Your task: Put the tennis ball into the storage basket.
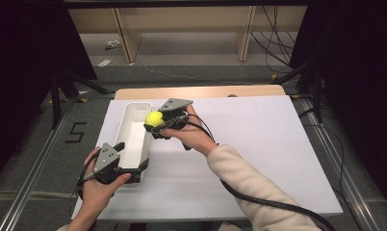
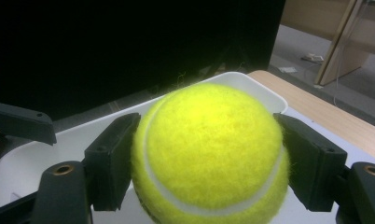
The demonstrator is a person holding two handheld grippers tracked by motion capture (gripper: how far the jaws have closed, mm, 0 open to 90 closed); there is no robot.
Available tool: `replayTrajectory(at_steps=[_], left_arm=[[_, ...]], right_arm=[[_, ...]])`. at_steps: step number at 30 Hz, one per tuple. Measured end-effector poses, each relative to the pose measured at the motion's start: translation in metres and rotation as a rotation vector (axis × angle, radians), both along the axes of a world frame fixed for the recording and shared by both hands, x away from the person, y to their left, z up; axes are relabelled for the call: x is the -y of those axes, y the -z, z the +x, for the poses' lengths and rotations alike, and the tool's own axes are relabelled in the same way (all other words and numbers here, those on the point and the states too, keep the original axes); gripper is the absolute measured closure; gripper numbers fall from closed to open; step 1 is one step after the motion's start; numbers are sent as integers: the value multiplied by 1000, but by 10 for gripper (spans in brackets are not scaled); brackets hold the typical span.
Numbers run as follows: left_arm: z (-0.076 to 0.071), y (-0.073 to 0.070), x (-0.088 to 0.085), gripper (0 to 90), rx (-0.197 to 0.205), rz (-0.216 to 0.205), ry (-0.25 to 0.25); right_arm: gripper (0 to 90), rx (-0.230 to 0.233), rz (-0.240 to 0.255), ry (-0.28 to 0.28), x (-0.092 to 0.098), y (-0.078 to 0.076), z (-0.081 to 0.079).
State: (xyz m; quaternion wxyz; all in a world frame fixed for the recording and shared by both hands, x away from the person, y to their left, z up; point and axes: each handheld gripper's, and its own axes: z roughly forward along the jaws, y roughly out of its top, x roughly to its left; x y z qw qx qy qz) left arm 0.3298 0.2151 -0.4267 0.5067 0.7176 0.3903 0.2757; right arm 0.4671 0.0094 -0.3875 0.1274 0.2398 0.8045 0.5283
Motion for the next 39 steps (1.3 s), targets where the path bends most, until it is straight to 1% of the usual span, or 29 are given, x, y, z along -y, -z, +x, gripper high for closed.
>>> replayTrajectory(at_steps=[27, 39], left_arm=[[0, 0, 0, 0, -1, -1, 0], [0, 0, 0, 0, 0, 1, -2]], right_arm=[[268, -5, -2, -1, -6, -2, 4], [268, -2, 7, -5, -10, -4, 6]])
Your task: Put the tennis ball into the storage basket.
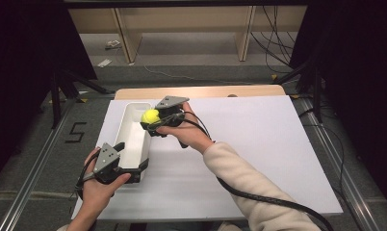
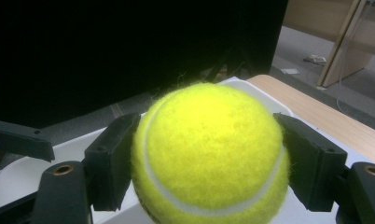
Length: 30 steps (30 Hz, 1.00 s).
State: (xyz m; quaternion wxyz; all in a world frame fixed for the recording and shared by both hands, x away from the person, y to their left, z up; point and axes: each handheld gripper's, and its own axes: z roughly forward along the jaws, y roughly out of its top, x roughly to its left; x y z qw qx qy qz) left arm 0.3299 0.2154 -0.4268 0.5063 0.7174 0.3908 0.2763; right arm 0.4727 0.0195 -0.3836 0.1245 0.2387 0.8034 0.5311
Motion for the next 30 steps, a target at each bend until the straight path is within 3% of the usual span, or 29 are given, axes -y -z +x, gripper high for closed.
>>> replayTrajectory(at_steps=[30], left_arm=[[0, 0, -1, 0, 0, 0, -1]], right_arm=[[268, 0, -1, -9, -10, -1, 1]])
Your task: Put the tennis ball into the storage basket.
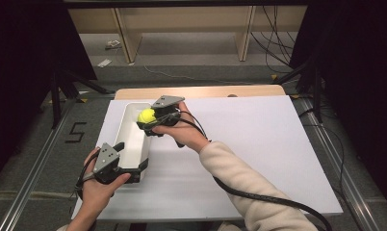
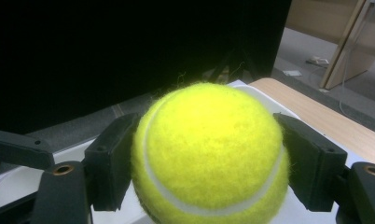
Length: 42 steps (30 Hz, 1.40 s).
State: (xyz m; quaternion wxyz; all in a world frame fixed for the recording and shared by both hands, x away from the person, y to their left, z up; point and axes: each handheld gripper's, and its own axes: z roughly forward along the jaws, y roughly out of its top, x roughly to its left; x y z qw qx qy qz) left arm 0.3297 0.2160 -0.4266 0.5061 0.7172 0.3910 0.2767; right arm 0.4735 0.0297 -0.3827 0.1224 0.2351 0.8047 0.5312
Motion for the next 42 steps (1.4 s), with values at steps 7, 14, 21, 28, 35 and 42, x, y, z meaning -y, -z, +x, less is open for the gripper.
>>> replayTrajectory(at_steps=[7, 14, 21, 28, 35, 42], left_arm=[[0, 0, 0, 0, -1, -1, 0], [0, 0, 0, 0, -1, -3, -1], [0, 0, 0, 0, 0, -2, 0], [0, 0, 0, 0, -1, -1, 2], [0, 0, -1, 0, 0, -6, -3], [0, 0, -1, 0, -1, -6, -3]], right_arm=[[268, 4, 0, 1, -2, 0, 1], [268, 7, -4, -2, -4, -1, 1], [268, 7, -3, -3, -6, -2, 1], [269, 8, -4, -5, -9, -2, 2], [268, 8, -9, -11, -13, -3, 2], [268, 13, -11, -16, -18, -1, 3]])
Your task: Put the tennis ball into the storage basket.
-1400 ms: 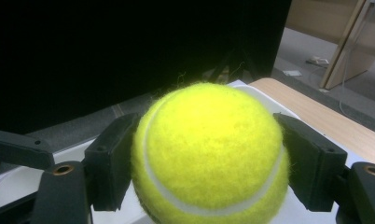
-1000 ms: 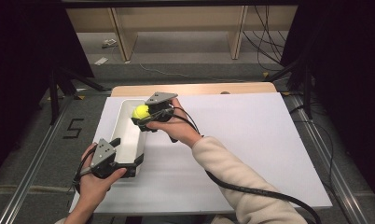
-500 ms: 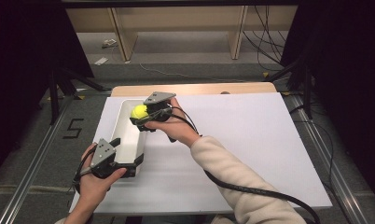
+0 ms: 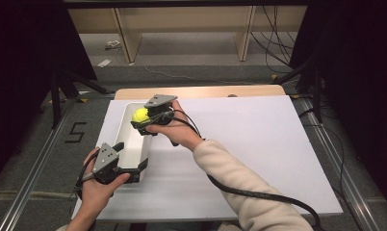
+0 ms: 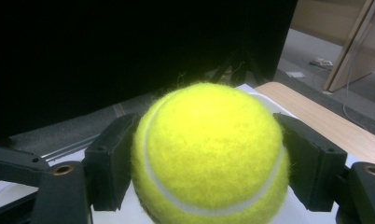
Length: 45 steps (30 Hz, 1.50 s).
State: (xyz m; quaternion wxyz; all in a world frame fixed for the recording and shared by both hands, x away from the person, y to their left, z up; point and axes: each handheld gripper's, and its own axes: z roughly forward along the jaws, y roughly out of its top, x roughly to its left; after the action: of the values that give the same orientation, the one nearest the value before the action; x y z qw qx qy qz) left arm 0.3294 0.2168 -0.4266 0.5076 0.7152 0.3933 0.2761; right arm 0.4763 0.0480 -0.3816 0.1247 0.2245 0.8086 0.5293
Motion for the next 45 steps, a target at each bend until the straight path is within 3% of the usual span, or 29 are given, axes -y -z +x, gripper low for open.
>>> replayTrajectory(at_steps=[45], left_arm=[[0, 0, 0, 0, 1, -4, 2]], right_arm=[[268, -22, -8, -2, -18, 4, 10]])
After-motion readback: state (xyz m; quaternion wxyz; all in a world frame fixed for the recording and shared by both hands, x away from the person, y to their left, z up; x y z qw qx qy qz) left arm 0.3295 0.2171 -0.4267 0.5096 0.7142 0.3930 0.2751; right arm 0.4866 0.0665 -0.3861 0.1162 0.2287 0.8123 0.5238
